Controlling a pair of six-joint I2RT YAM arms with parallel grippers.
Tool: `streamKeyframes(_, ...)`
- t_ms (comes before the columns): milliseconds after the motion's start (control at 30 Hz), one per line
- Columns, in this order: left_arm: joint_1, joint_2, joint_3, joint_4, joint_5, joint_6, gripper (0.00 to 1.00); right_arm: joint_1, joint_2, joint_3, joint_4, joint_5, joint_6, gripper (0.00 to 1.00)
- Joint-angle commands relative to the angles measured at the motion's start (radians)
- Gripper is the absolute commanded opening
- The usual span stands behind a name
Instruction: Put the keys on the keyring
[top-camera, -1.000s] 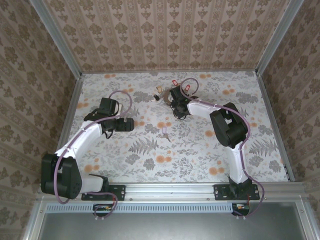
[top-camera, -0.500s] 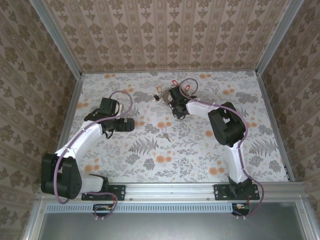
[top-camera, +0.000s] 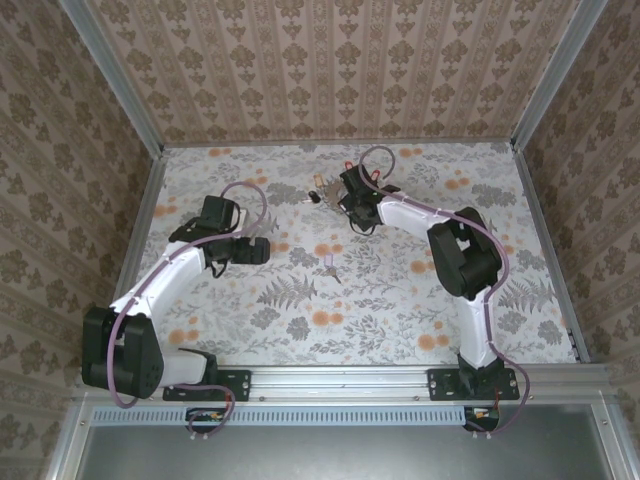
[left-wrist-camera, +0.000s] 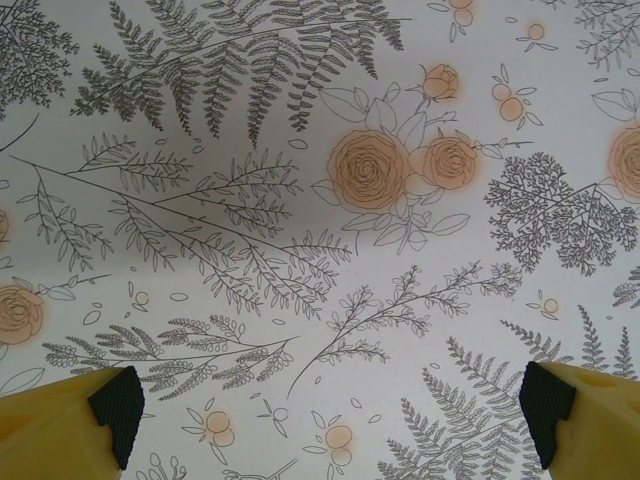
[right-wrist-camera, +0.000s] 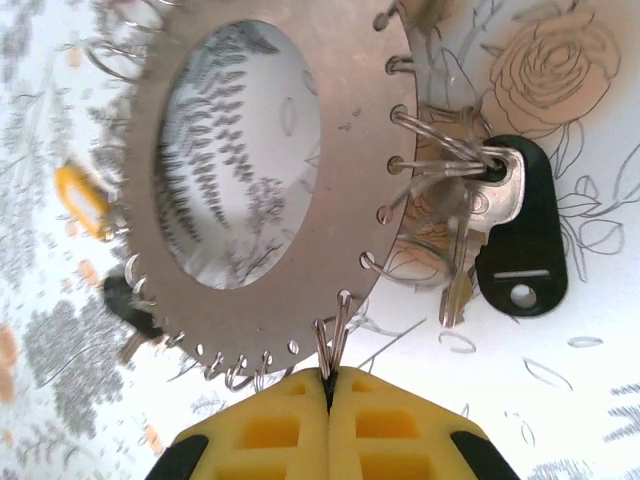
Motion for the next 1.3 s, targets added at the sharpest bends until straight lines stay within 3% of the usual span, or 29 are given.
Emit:
streamKeyframes(0,-0.011,-0.067,-0.018,0.039,0.101,0.042,1.00,-0.003,-0.102,-0.036,-0.058,0.010,-0.129,0.00)
streamKeyframes(100,-0.012,-0.135,-0.084,0.160,0.242,0.053,0.99,-0.003,-0.148,-0.086,-0.028,-0.079,-0.207,0.00)
streamKeyframes(200,-0.018,-0.226,-0.195,0.383,0.375,0.063,0.99,-0.001,-0.173,-0.101,-0.052,-0.171,-0.315,0.00)
streamKeyframes(333,-0.051,-0.333,-0.330,0.640,0.387,0.133,0.97,-0.001,-0.209,-0.123,-0.094,-0.277,-0.507,0.00)
streamKeyframes(467,-0.072,-0.363,-0.364,0.708,0.366,0.223,0.97,-0.003,-0.250,-0.133,-0.147,-0.342,-0.706,0.00)
streamKeyframes(733,-0.090,-0.245,-0.263,0.683,0.591,0.373,0.95,-0.043,-0.285,-0.111,-0.153,-0.539,-0.916,0.00)
streamKeyframes(900,-0.088,-0.220,-0.175,0.699,0.623,0.376,0.89,-0.066,-0.291,-0.073,-0.134,-0.605,-1.060,0.00)
streamKeyframes(1033,-0.082,-0.235,-0.072,0.549,0.673,0.435,0.86,-0.064,-0.340,-0.072,-0.051,-0.683,-1.210,0.00)
streamKeyframes(1267,-0.057,-0.341,-0.012,0.266,0.732,0.533,0.85,-0.051,-0.437,-0.106,-0.057,-0.676,-1.433,0.00)
